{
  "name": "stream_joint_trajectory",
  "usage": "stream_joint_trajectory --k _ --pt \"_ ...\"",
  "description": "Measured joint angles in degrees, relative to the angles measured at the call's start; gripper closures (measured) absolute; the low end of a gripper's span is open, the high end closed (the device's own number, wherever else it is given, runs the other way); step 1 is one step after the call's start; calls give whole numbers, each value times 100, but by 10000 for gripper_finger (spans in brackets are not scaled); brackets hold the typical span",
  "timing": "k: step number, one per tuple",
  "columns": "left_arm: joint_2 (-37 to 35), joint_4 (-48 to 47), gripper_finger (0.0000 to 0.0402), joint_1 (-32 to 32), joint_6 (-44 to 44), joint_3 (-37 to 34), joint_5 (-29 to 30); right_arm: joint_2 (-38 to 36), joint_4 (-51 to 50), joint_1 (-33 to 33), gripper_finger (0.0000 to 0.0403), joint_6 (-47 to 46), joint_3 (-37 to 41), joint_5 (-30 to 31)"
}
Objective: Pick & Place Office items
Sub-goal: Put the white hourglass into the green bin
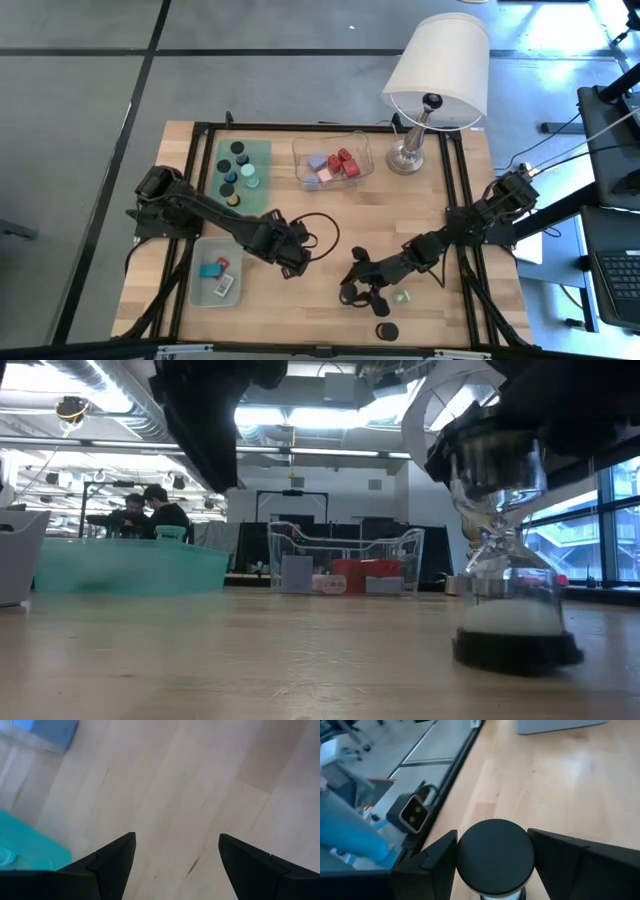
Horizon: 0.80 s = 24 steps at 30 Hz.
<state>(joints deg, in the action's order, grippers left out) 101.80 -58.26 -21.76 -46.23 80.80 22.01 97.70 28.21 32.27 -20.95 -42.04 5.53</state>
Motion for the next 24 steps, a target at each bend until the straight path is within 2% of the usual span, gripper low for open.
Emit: stream_joint_trajectory --k 3,5,10,17,21,24 --pt "4 -30 122 77 -99 100 -92 -416 -477 -136 190 -162 0 181" --pt "4 -51 129 125 92 229 81 -814 -989 -264 190 -228 0 360" --pt "4 -756 161 258 788 938 1312 -1991 -1986 -703 190 -355 2 1084" --pt "4 -1731 203 286 1608 2532 2663 -3430 -2013 -1283 190 -1142 -98 1970" --pt "-1 -1556 215 288 2149 3407 3177 -3894 -2009 -1446 187 -1255 -390 2216" --pt "-9 -1107 216 303 2602 3831 3255 -4019 -2010 -1461 184 -926 -723 2216"
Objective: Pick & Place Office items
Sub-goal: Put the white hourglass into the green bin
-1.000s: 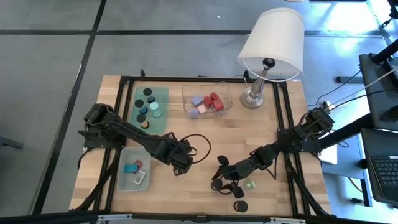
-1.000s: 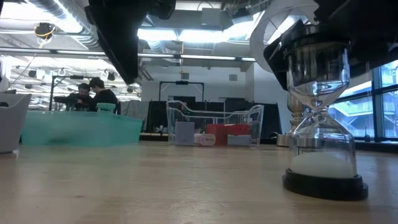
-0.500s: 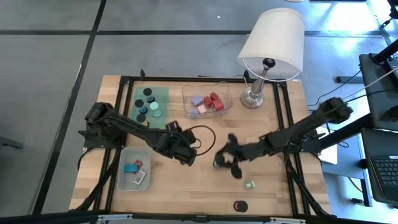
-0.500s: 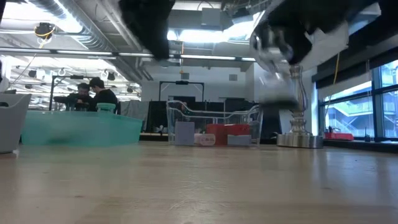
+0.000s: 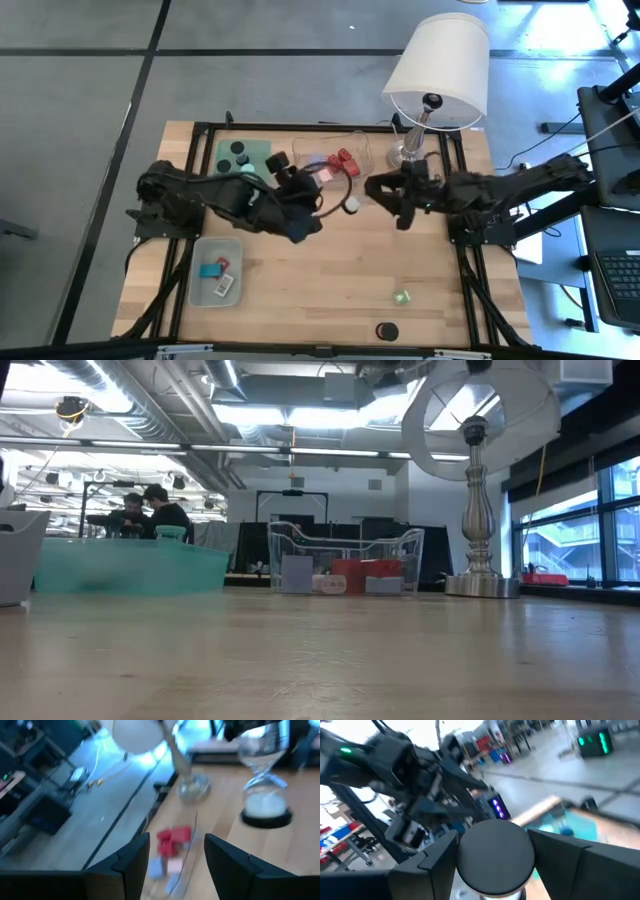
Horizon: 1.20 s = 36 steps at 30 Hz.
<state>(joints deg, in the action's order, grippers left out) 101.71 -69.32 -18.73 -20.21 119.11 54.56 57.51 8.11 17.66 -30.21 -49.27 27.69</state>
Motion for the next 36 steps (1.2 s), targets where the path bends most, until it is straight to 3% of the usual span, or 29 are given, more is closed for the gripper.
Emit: stream_joint_trajectory --k 4,9,12,18,24,28,32,36 --pt "0 896 205 9 971 245 -100 -8 -5 -1 185 597 -527 -3" --pt "2 2438 170 7 2278 330 -1004 -7 -11 -32 185 1287 -1110 -4" --pt "2 3371 145 -91 3143 330 -1241 -8 -75 -67 185 1503 -1411 -1" --pt "7 5043 110 -301 5190 319 -891 -6 -235 -159 185 1570 -1863 -3" --pt "11 6438 104 -326 7226 317 -930 56 149 -286 184 1735 -2304 -76" --pt "11 6897 105 -190 8463 317 -1236 188 772 -382 184 1926 -2543 -454" --pt "11 6920 103 79 9092 314 -1908 431 1223 -474 184 1898 -2726 -679" --pt "11 6920 105 346 9646 314 -2072 725 1271 -551 184 1887 -2948 -825"
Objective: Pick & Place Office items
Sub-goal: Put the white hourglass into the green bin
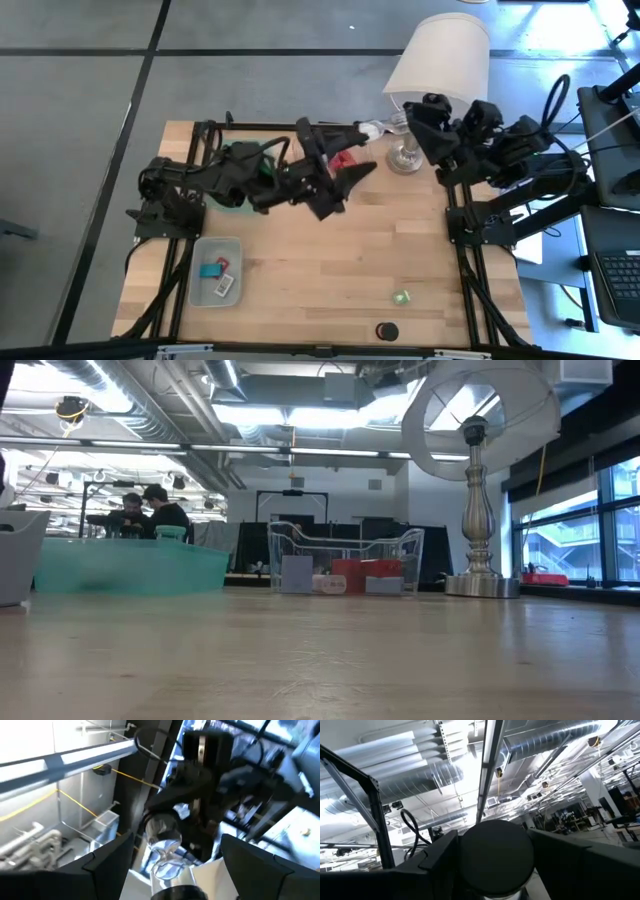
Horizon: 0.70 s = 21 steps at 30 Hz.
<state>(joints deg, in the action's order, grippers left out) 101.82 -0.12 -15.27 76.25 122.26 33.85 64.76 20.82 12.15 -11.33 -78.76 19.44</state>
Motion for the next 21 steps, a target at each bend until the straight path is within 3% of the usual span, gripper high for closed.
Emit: stream_joint_trajectory --k 21 --pt "0 163 112 418 402 -2 95 313 100 -134 184 -167 -376 -135"
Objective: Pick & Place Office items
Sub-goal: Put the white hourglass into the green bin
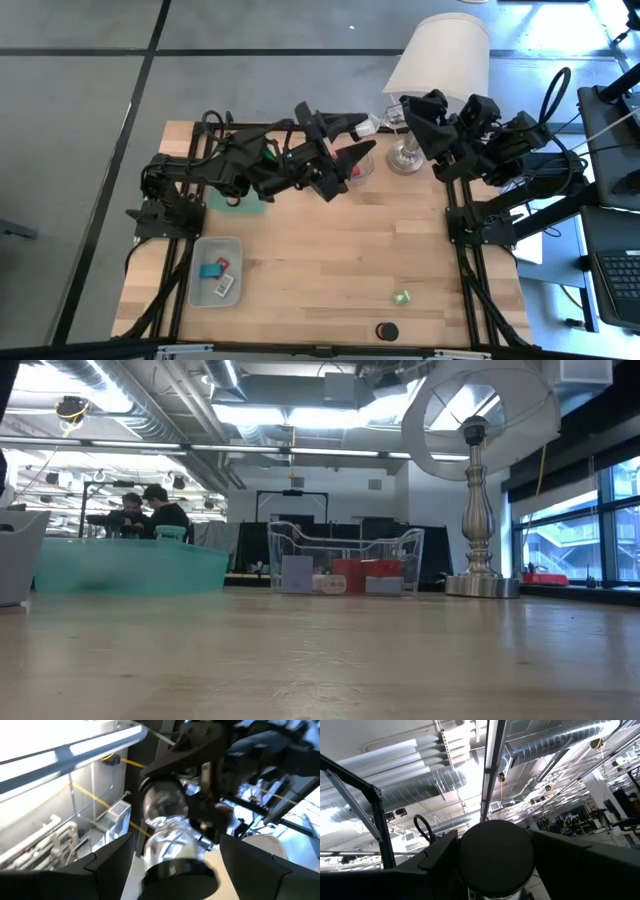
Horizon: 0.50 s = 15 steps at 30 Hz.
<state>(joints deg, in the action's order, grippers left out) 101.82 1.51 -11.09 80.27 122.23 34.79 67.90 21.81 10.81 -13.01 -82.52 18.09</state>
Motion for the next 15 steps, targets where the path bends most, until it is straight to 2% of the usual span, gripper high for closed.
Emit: stream_joint_trajectory --k 5,15 --pt "0 214 126 2 2 0 355 -4 130 -2 184 3 0 28" --pt "0 305 165 -15 -2 -2 436 -4 143 2 184 -25 0 -61"
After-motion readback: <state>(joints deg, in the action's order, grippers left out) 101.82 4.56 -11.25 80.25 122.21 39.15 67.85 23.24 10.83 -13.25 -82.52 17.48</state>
